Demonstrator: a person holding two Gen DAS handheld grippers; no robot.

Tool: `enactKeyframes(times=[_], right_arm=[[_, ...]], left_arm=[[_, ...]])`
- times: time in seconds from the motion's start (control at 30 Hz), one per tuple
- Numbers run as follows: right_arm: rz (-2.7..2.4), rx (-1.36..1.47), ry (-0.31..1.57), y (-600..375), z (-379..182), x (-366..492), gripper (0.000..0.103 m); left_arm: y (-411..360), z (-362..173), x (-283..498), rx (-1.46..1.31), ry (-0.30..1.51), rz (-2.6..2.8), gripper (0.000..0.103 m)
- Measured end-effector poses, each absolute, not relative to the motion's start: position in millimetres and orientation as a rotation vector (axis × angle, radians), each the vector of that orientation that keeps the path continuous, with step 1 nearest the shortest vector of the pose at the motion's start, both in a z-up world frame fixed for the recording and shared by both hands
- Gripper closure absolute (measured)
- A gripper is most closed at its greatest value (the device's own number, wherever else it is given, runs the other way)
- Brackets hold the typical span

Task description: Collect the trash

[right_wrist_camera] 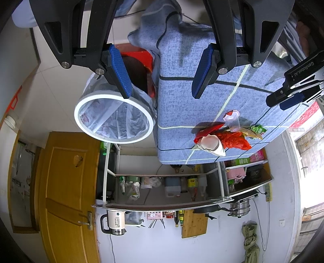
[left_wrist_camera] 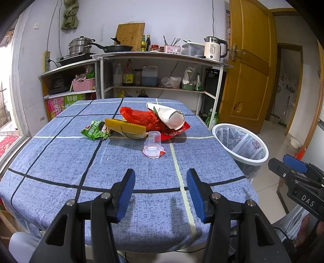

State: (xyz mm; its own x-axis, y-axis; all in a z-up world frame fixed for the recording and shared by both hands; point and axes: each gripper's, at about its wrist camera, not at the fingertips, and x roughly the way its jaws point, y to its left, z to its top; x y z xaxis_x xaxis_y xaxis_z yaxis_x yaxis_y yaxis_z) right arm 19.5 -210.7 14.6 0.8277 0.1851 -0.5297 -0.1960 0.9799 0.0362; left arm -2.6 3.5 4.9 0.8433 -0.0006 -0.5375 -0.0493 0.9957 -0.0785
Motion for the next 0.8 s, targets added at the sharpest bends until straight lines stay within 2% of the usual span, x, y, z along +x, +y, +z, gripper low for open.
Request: enactKeyframes(times=[0.8], right_arm=[[0.201,-0.022,0.560,-211.0,12.2,19.7,0.041]], left_arm=[[3.8,6.2,-3.0,-0.093,0.568,0.024,0.048]])
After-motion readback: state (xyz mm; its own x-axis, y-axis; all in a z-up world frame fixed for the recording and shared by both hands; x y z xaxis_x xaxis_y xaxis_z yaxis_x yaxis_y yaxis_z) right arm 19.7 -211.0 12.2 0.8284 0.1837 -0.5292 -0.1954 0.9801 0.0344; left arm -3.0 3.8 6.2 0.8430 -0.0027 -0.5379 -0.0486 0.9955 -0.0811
